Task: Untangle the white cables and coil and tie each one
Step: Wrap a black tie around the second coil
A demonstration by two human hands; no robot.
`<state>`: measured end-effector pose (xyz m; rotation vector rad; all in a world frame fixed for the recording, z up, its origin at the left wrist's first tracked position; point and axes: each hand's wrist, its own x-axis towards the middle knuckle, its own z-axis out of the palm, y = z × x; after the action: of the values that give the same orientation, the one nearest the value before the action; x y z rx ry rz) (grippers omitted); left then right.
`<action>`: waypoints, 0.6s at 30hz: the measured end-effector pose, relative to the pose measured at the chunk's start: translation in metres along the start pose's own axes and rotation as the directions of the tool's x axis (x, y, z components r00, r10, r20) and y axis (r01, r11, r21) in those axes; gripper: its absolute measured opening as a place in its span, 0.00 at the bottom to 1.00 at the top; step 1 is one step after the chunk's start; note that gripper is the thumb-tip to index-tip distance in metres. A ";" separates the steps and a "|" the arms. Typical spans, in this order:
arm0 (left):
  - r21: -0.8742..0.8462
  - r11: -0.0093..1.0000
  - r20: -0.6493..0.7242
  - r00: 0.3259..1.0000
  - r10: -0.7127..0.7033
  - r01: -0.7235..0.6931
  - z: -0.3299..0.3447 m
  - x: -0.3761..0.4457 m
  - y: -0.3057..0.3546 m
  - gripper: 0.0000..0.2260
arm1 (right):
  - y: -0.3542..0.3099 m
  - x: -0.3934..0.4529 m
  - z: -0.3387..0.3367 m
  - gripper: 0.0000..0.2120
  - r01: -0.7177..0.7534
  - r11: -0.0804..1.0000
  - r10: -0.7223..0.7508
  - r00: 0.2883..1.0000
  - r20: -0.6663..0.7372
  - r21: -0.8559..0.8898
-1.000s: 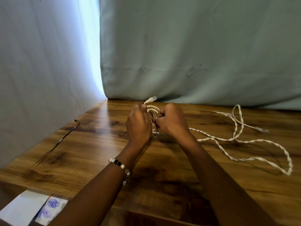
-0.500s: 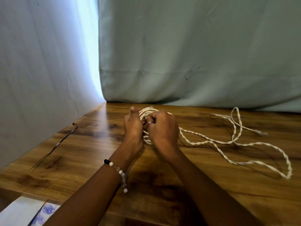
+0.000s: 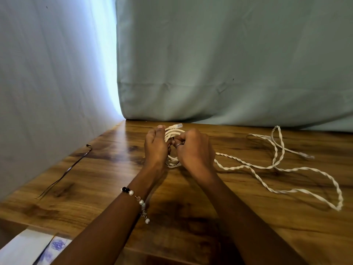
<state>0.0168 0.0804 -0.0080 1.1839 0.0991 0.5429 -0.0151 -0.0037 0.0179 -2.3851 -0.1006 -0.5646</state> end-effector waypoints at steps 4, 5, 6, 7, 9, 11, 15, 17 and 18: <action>-0.015 0.999 -0.008 0.999 -0.040 0.040 -0.002 0.005 0.001 0.11 | -0.001 -0.003 0.006 0.09 -0.073 0.991 0.077 0.997 -0.026 0.115; -0.019 0.998 -0.006 0.998 -0.055 0.055 -0.002 0.006 0.001 0.12 | -0.001 -0.004 0.007 0.08 -0.084 0.987 0.090 0.995 -0.038 0.137; -0.019 0.998 -0.005 0.998 -0.064 0.064 -0.002 0.006 0.001 0.13 | -0.002 -0.006 0.008 0.08 -0.091 0.984 0.099 0.994 -0.049 0.152; -0.021 0.997 -0.003 0.997 -0.072 0.072 -0.002 0.005 0.002 0.13 | -0.002 -0.007 0.008 0.08 -0.094 0.982 0.104 0.993 -0.053 0.161; -0.017 0.997 0.004 0.997 -0.076 0.076 -0.002 0.004 0.003 0.14 | -0.002 -0.008 0.009 0.07 -0.092 0.981 0.103 0.993 -0.057 0.172; -0.003 0.998 0.008 0.998 -0.059 0.059 -0.002 0.002 0.004 0.13 | -0.001 -0.007 0.008 0.07 -0.097 0.980 0.108 0.993 -0.055 0.176; 0.014 0.999 0.000 0.999 -0.046 0.046 -0.001 0.001 0.003 0.12 | 0.001 -0.004 0.007 0.07 -0.139 0.971 0.136 0.990 0.025 0.195; 0.045 0.999 0.007 1.000 -0.010 0.009 -0.002 0.002 0.003 0.12 | 0.003 0.003 -0.001 0.06 -0.131 0.977 0.108 0.984 0.141 0.169; 0.081 0.996 0.024 0.999 0.024 -0.026 -0.004 0.003 0.001 0.13 | 0.005 0.008 -0.007 0.07 -0.118 0.979 0.080 0.971 0.223 0.166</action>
<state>0.0180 0.0853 -0.0077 1.2716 0.0875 0.5515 -0.0098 -0.0126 0.0233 -2.2541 -0.1209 -0.2371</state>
